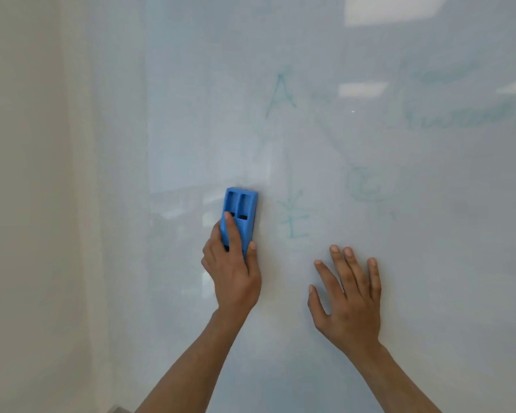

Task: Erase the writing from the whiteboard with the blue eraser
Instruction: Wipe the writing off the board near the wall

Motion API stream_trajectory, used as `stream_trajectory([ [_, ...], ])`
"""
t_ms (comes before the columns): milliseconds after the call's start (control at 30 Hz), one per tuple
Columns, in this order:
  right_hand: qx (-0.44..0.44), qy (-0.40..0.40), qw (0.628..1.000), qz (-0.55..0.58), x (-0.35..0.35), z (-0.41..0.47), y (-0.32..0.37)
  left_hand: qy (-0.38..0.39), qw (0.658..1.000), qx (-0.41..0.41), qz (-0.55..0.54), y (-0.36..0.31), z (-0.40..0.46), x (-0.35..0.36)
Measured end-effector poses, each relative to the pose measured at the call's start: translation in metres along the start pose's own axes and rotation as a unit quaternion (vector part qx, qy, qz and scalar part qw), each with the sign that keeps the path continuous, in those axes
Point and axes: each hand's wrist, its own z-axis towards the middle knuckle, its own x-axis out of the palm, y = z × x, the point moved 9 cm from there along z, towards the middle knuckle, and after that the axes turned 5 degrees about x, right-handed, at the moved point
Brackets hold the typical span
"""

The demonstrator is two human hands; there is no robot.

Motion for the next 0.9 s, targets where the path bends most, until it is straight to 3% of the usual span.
stream_trajectory([
  [200,0.023,-0.050,0.998,0.013,-0.021,0.024,-0.010,0.079,0.969,0.227,0.050,-0.033,-0.002,0.015],
  [267,0.034,-0.059,0.998,-0.011,-0.025,0.035,-0.023,0.052,0.980,0.184,0.049,-0.016,0.017,0.005],
  [400,0.032,-0.049,0.996,-0.065,-0.023,0.041,-0.036,-0.044,0.998,-0.037,0.003,0.028,0.055,-0.018],
  [500,0.023,-0.046,0.995,-0.082,-0.019,0.037,-0.034,-0.066,0.996,-0.051,-0.010,0.023,0.059,-0.016],
  [600,0.025,-0.045,0.994,-0.094,-0.016,0.036,-0.035,-0.032,0.998,0.054,-0.004,-0.010,0.043,-0.002],
  [733,0.021,-0.041,0.994,-0.096,-0.015,0.035,-0.036,0.046,0.971,0.236,0.001,-0.051,0.010,0.022],
  [900,0.021,-0.045,0.994,-0.096,-0.017,0.035,-0.036,0.053,0.957,0.285,0.012,-0.047,0.021,0.018],
])
